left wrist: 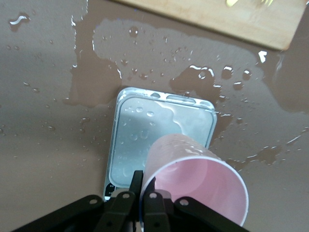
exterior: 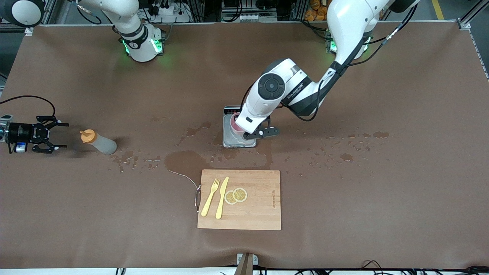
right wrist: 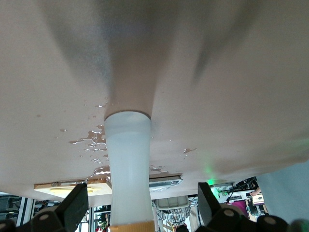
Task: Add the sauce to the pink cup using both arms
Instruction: 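Set the cup on the scale and open the left gripper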
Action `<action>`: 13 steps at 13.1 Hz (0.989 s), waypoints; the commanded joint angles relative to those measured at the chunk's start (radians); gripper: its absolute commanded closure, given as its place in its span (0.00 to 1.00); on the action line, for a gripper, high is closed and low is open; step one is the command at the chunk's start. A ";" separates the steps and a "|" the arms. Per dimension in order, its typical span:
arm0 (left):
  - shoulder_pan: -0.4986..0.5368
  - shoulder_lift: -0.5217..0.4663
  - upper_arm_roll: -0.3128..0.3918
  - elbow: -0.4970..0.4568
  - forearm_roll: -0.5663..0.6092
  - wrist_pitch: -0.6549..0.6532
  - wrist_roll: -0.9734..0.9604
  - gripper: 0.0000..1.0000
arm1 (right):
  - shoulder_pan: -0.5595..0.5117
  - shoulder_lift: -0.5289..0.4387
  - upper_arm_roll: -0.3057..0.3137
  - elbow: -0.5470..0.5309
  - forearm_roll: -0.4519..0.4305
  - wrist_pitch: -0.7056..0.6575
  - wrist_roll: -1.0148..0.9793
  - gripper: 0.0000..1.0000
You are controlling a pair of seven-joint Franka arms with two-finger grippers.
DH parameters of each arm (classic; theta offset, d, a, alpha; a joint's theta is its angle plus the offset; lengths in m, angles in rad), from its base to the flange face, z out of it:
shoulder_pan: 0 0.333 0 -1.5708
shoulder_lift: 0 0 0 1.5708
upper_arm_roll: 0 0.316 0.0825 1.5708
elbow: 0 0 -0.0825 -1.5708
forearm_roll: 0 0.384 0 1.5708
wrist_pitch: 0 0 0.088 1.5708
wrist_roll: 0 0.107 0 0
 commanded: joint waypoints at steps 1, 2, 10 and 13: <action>-0.029 0.034 0.010 0.030 0.034 -0.019 -0.031 1.00 | -0.011 0.028 0.014 0.012 0.048 0.004 0.018 0.00; -0.036 0.047 0.010 0.030 0.044 -0.019 -0.033 1.00 | -0.011 0.037 0.014 0.012 0.053 0.006 0.018 0.00; -0.050 0.087 0.011 0.036 0.077 -0.018 -0.051 1.00 | 0.012 0.069 0.016 0.006 0.097 0.018 0.018 0.00; -0.052 0.087 0.019 0.036 0.078 -0.016 -0.051 0.00 | 0.025 0.084 0.016 0.008 0.100 0.018 0.016 0.00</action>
